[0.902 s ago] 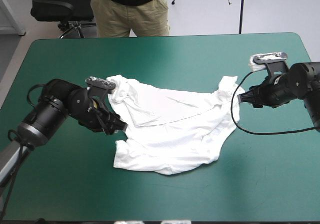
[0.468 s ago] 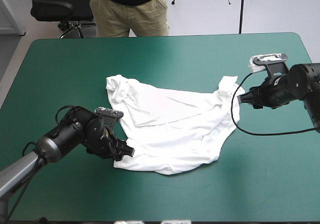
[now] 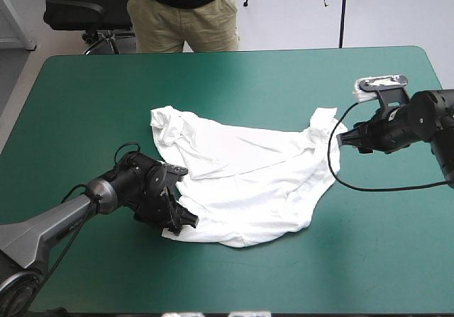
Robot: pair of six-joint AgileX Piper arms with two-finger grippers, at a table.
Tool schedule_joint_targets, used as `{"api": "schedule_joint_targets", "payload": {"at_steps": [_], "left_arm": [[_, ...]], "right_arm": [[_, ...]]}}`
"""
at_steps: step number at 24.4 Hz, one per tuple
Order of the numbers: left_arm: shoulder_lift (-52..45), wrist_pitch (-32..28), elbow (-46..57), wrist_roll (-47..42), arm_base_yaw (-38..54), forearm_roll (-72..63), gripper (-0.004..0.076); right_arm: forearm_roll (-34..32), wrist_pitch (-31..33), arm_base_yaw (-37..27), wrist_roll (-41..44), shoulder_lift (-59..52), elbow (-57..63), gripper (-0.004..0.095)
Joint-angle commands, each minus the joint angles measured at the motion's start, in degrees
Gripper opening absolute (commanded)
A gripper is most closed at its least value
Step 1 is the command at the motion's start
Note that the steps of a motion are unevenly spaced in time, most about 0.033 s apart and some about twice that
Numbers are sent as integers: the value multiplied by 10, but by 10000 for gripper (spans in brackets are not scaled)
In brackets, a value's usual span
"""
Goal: Fold the cloth
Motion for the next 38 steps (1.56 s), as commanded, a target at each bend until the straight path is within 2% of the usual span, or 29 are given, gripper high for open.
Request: {"api": "schedule_joint_targets", "payload": {"at_steps": [1,3,7,12,16,20,25,30,38], "left_arm": [[0,-3,-10,5,-2,-12,402],[5,-3,-10,8,-2,-14,304],[7,-7,-10,14,-2,-15,-15],[7,-11,-10,20,-2,-15,-13],[7,-11,-10,28,-2,-18,-14],[7,-11,-10,40,-2,-37,-14],[7,-11,-10,40,-2,-37,-15],[7,-4,-10,40,-2,-38,-15],[7,0,-10,40,-2,-42,-15]], "right_arm": [[2,-22,-5,-1,-19,-14,472],[2,-22,-5,-1,-18,-14,472],[2,-23,-5,-1,-10,-13,473],[3,-42,-5,-1,17,-13,490],[21,-42,-5,-1,74,-13,571],[20,-82,-5,8,141,-16,568],[14,-91,-5,5,238,-70,567],[12,-57,-5,19,327,-162,532],[11,-26,-5,34,391,-167,509]]}}
